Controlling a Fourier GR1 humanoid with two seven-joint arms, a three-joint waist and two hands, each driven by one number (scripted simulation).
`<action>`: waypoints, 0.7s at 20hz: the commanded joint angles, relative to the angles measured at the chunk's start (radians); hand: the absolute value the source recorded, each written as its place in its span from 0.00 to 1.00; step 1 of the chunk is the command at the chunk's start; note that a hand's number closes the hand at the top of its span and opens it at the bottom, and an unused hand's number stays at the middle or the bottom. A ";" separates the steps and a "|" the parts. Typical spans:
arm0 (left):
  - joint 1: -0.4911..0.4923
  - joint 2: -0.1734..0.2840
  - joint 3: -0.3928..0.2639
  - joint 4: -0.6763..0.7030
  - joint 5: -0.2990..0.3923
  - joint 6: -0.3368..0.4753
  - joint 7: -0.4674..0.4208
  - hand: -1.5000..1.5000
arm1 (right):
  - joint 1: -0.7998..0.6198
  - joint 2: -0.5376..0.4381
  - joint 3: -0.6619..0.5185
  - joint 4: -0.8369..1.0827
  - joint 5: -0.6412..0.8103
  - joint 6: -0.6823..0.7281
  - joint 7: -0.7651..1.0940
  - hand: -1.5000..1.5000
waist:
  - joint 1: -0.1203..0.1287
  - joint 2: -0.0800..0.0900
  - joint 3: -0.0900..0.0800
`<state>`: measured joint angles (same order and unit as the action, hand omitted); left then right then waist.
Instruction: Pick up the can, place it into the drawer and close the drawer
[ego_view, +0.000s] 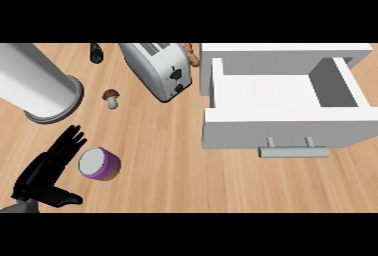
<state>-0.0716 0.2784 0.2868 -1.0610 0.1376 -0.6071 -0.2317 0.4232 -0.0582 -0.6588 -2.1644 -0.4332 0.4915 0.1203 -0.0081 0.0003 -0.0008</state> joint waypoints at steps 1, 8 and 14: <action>-0.006 0.006 -0.020 0.134 -0.087 0.000 -0.146 0.00 | -0.009 0.006 -0.024 -0.016 -0.037 0.002 0.033 0.00 | 0.000 0.000 0.000; -0.125 0.021 -0.009 0.370 -0.102 0.003 -0.208 0.00 | -0.032 -0.029 -0.076 0.003 -0.086 0.032 0.071 0.00 | -0.001 0.000 0.000; -0.163 0.004 -0.043 0.546 -0.174 0.005 -0.387 0.00 | 0.032 0.039 -0.086 -0.023 -0.073 0.075 0.022 0.00 | -0.008 0.001 -0.001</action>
<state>-0.2164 0.2950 0.2610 -0.6306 0.0077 -0.5957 -0.4959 0.4209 -0.0436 -0.7184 -2.1863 -0.4916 0.5270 0.1650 -0.0115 0.0011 -0.0010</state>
